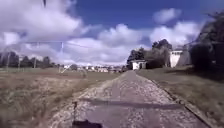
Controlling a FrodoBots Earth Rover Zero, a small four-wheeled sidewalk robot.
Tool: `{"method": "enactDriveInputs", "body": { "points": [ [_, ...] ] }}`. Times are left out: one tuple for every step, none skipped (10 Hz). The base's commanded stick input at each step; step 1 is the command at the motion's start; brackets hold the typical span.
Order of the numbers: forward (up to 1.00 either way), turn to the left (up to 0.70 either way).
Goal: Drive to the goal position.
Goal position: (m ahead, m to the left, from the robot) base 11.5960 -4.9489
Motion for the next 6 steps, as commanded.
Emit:
{"method": "enactDriveInputs", "body": {
  "points": [
    [1.0,0.0],
    [1.0,-0.27],
    [1.0,-0.31],
    [1.0,-0.35],
    [1.0,-0.16],
    [1.0,-0.08]
  ]
}}
